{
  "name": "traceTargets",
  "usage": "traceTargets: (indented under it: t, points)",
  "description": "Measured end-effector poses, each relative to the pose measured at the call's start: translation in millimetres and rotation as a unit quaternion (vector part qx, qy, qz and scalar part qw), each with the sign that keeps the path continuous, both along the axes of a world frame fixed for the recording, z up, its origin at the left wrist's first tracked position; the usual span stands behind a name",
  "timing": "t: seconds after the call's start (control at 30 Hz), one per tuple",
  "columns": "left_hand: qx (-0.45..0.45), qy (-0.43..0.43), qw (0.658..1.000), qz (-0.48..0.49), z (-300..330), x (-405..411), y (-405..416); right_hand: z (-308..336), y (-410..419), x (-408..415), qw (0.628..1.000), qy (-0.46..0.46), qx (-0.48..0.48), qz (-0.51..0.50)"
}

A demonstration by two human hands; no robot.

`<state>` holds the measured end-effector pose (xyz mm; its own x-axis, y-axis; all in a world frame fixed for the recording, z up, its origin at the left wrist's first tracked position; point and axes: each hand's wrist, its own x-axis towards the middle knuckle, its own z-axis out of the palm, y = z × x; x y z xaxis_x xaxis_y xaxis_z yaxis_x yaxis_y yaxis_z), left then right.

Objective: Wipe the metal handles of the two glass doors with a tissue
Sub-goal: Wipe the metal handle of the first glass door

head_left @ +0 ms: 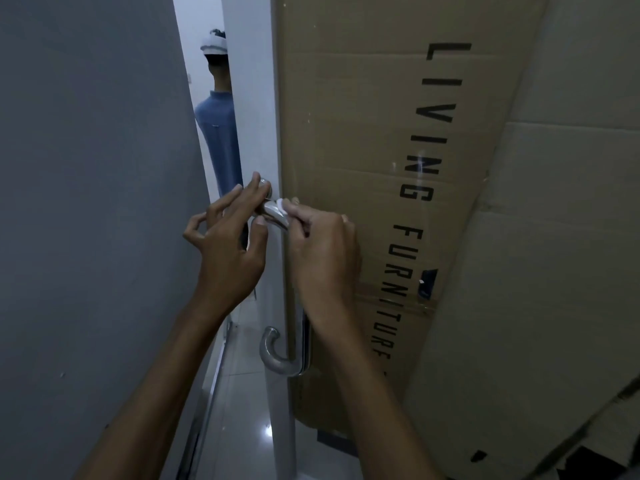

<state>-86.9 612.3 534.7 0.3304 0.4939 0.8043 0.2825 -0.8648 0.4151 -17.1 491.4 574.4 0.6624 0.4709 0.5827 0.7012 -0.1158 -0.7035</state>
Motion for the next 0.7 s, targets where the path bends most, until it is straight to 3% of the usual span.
traceTargets:
  t: [0.2, 0.33, 0.5, 0.7]
  points:
    - [-0.029, 0.005, 1.000, -0.005, 1.8, -0.3, 2.5, 16.7, 14.8, -14.9, 0.975, -0.204, 0.037, -0.084]
    - [-0.103, -0.008, 0.995, 0.012, -2.7, -7.8, 6.3, 15.6, 21.3, 4.1, 0.976, -0.214, -0.026, -0.044]
    - [-0.101, -0.010, 0.995, 0.023, -7.6, -14.1, -1.6, 27.4, 33.7, 9.9, 0.968, -0.235, -0.088, 0.019]
    - [-0.058, 0.010, 0.998, 0.020, -10.0, -27.1, -15.7, -12.3, 8.8, 14.0, 0.977, -0.210, 0.034, -0.011]
